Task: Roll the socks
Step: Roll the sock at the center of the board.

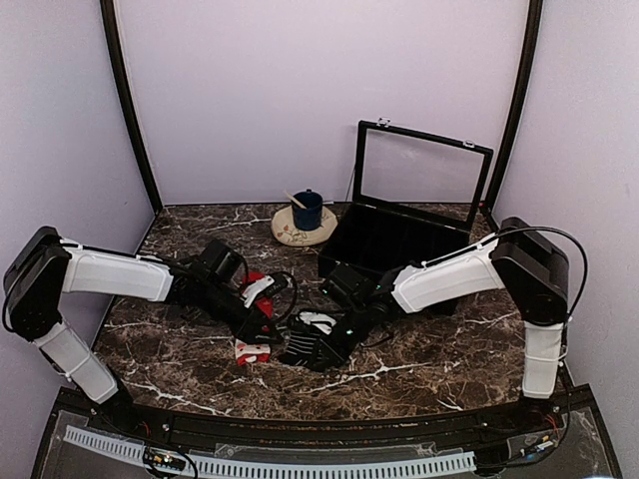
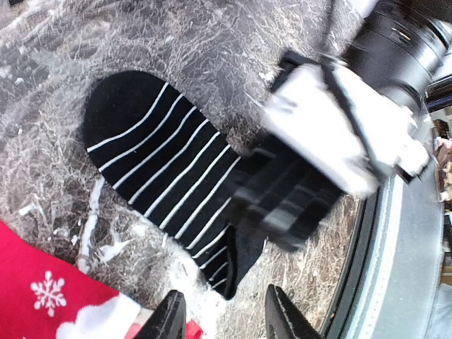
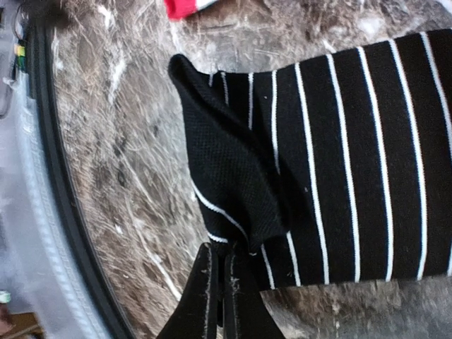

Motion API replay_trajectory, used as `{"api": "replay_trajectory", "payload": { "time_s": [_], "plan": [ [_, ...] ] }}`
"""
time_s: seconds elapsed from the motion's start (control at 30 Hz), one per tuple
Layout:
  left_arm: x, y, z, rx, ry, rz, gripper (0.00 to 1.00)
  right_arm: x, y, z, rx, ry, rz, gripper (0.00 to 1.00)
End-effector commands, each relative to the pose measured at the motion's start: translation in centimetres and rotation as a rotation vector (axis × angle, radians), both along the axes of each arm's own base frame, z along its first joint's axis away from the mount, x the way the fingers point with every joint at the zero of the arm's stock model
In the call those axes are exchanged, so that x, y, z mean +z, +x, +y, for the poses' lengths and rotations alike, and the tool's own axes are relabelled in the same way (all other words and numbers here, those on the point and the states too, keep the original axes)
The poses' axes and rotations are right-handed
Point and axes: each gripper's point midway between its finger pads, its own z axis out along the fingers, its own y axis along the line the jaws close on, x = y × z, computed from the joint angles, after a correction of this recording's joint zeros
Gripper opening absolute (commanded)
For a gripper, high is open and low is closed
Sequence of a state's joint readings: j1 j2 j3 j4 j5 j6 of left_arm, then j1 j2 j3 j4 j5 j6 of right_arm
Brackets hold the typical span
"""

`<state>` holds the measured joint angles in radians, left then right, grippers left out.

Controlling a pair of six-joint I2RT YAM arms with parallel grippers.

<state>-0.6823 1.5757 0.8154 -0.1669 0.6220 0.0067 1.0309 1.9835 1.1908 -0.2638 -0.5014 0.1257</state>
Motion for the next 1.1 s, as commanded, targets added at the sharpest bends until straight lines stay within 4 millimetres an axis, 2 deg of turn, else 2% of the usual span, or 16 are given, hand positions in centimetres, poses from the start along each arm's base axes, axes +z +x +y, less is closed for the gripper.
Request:
{"api": "replay_trajectory", "payload": {
  "time_s": [0.0,0.23,0.37,0.77,1.07],
  "plan": [
    [1.4,-0.2,-0.4,-0.008,-0.016,-0.164,0.41,0.9,-0.8,0.6,-0.028,0.025,0.227,0.0],
    [2.0,-2.3,-0.9,-0.049,-0.002,-0.354,0.39,2.2,-0.2,0.9,-0.073,0.048,0.366,0.0],
    [2.1,-2.8,-1.3,-0.065,-0.006,-0.413,0.39,2.7,0.2,0.8,-0.091,0.046,0.417,0.0],
    [0.0,-4.1,-3.1,-0.219,0.045,-0.462,0.41,2.1,-0.2,0.4,-0.092,0.006,0.466,0.0],
    [-0.1,-4.5,-3.8,-0.281,0.026,-0.493,0.41,2.1,-0.7,0.3,-0.086,0.01,0.495,0.0]
  ]
}}
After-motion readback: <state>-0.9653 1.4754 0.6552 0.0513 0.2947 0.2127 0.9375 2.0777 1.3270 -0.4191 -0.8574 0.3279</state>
